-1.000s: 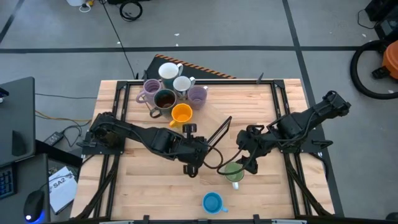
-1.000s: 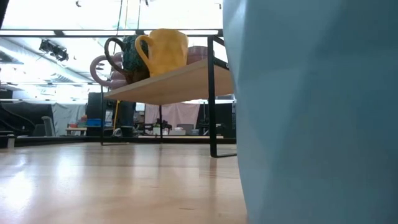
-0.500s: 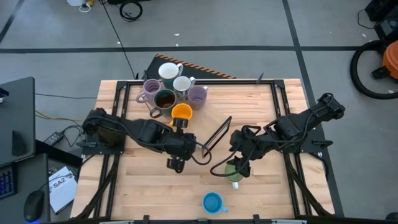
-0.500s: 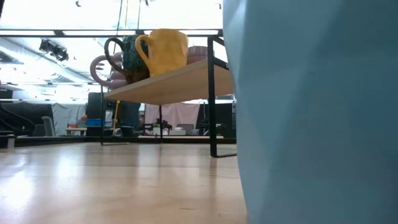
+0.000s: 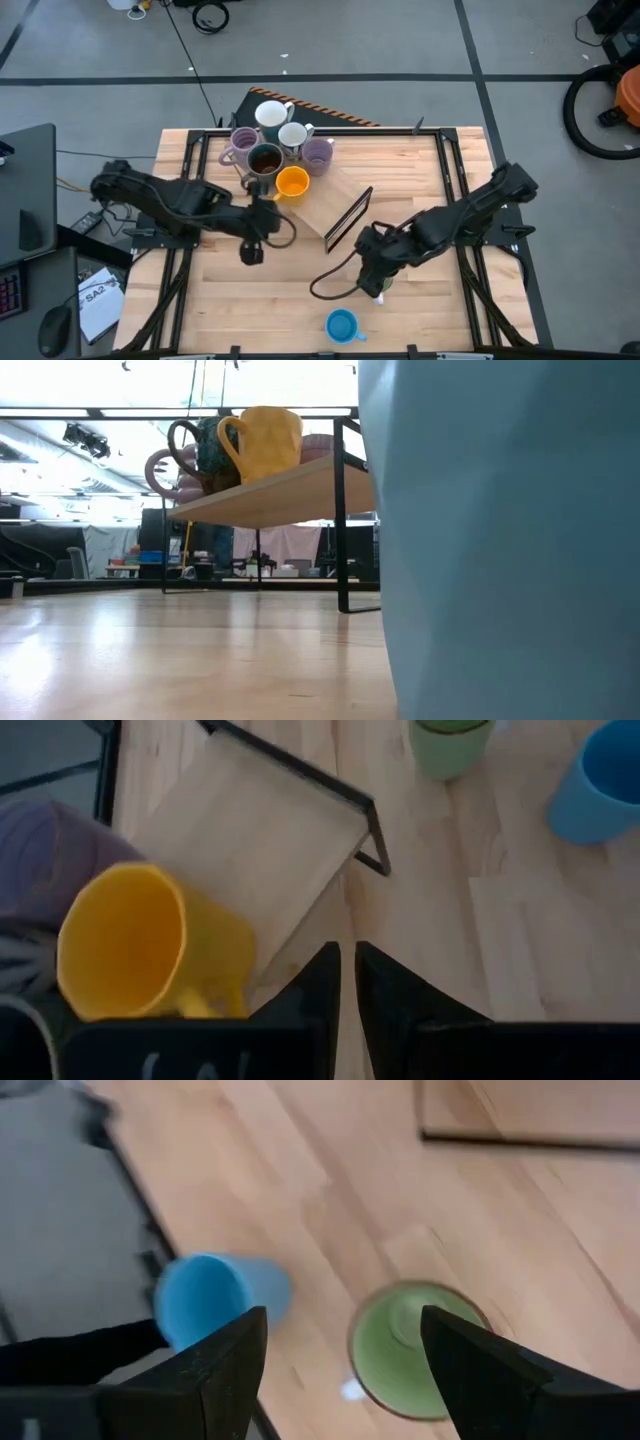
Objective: Place coffee mugs
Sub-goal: Put the green mug on the shelf
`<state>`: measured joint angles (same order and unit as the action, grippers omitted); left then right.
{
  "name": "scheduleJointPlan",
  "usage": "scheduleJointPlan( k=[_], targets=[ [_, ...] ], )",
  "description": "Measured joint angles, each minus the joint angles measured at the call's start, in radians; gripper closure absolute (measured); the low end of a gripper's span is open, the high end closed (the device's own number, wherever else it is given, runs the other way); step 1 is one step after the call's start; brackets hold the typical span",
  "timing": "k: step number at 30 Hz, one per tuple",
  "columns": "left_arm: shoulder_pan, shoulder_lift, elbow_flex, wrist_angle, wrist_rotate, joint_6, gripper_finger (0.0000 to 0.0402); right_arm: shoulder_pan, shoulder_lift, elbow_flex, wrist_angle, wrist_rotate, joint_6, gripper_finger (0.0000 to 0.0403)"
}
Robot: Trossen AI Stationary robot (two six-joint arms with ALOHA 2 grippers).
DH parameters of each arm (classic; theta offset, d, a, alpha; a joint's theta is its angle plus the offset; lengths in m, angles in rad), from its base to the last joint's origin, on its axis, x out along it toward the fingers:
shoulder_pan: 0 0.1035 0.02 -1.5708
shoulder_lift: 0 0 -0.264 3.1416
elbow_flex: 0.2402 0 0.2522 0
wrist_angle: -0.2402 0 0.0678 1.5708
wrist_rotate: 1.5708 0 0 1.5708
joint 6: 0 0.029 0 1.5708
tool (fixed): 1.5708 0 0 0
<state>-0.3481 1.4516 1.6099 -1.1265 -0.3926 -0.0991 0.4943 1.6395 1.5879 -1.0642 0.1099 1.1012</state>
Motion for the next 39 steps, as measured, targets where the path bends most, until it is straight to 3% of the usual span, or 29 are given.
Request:
scheduleJointPlan(
  k=[5,14,25,30,39],
  targets=[
    [0.001,-0.109,-0.071,0.009,-0.026,-0.067,0.0361,-0.038,0.075,0.0,-0.077,-0.074,0.107,0.0134],
    [0.012,-0.275,-0.112,0.009,-0.032,-0.141,0.0361,-0.086,0.203,0.0,-0.042,-0.213,0.204,0.0134],
    [0.011,-0.403,-0.112,-0.001,-0.044,-0.141,0.0361,-0.097,0.326,0.0,-0.012,-0.219,0.236,0.0138],
    [0.011,-0.43,-0.112,-0.04,-0.044,-0.137,0.0361,-0.112,0.357,0.0,-0.014,-0.237,0.243,0.017],
    [0.011,-0.451,-0.112,-0.135,-0.029,-0.102,0.0361,-0.121,0.355,0.0,-0.019,-0.23,0.185,0.027]
  ],
)
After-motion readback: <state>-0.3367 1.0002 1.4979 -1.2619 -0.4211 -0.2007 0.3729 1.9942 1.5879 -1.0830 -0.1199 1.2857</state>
